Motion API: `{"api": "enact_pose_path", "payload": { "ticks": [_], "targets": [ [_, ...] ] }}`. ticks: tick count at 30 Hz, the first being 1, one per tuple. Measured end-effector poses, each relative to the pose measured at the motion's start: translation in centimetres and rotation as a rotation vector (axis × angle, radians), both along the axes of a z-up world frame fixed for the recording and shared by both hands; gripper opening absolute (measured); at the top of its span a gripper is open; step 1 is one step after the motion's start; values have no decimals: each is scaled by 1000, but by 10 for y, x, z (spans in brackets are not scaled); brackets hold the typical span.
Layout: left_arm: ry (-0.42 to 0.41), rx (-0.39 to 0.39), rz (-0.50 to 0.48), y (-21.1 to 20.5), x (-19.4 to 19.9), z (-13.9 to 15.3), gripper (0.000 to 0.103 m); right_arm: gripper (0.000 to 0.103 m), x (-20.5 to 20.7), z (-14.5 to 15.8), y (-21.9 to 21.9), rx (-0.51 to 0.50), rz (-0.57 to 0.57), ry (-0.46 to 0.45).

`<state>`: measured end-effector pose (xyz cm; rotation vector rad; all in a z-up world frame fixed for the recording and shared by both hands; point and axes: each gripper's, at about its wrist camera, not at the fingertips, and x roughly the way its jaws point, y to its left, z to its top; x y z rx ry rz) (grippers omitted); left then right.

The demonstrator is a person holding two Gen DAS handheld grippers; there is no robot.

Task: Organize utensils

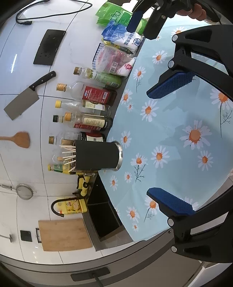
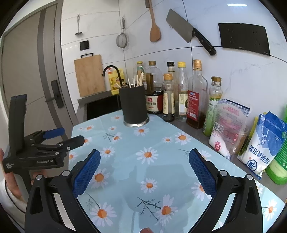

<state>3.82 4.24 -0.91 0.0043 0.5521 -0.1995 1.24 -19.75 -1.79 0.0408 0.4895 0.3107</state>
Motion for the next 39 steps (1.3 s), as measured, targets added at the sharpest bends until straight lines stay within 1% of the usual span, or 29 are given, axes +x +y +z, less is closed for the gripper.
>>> {"api": "enact_pose_path", "payload": {
  "ticks": [4,14,18,22,25,34,39],
  "targets": [
    [-2,6,-2,-2,0,0,97,95,-1,1,2,-12,1,-6],
    [3,10,-5,-2,2,-1,97,95,-4,0,-2,2,-3,-4],
    [-2,20,5,-3,3,-1,97,95,-5,0,-1,-17,-3,-10],
    [-2,21,4,-3,4,-1,97,95,-6,0,-3,-10,-7,-8],
    [10,21,0,-4,7,-3,97,95,-7,1,-3,-21,-18,-13],
    [18,41,3,-4,13,-6,97,95,-8,0,-6,-1,-24,-12],
    [23,49,-1,-4,15,-8,97,95,-9,-1,-6,-6,-30,-13]
  ]
}}
